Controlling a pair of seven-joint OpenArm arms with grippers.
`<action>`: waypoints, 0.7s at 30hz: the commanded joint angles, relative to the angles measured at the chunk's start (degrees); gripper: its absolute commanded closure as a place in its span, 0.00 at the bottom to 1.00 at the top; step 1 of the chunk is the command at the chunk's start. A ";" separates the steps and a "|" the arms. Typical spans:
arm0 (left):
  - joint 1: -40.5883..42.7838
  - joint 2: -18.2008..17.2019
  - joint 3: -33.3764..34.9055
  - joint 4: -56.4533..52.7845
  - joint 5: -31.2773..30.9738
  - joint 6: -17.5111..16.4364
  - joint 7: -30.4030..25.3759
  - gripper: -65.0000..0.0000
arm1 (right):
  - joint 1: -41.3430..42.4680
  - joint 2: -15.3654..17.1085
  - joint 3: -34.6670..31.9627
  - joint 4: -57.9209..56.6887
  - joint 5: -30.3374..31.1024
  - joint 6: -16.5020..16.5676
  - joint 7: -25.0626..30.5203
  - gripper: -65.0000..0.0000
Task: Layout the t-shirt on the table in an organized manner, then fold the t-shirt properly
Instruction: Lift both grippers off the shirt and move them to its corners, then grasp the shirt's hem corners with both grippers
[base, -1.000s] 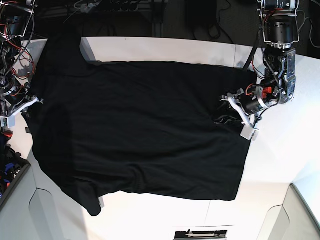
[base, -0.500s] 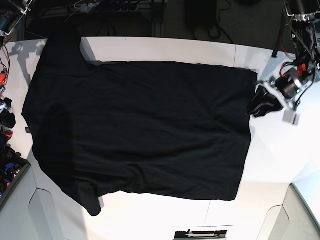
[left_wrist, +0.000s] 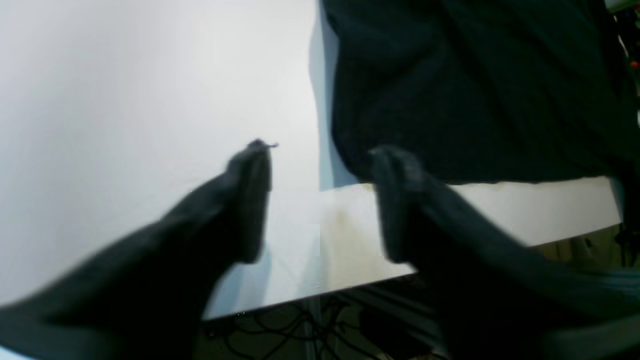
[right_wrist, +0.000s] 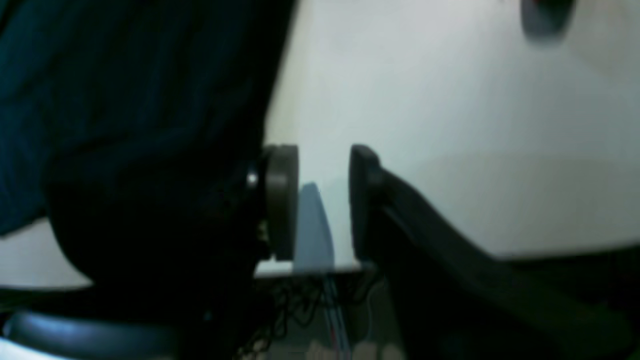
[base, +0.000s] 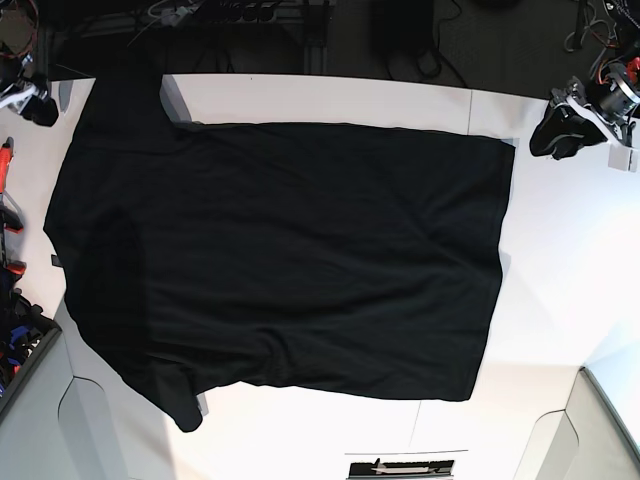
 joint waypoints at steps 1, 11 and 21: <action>0.63 -0.81 -0.46 0.90 -1.18 -0.54 -0.85 0.40 | -1.11 1.38 0.52 0.83 1.51 0.46 0.90 0.72; 0.46 -0.79 -0.44 0.90 -1.14 -0.54 -0.48 0.40 | -3.93 1.25 0.52 0.87 2.32 0.63 -0.07 0.72; -0.94 -0.79 3.41 0.90 5.11 -0.54 -4.09 0.40 | -3.93 -1.70 0.50 0.92 2.56 0.85 -0.22 0.72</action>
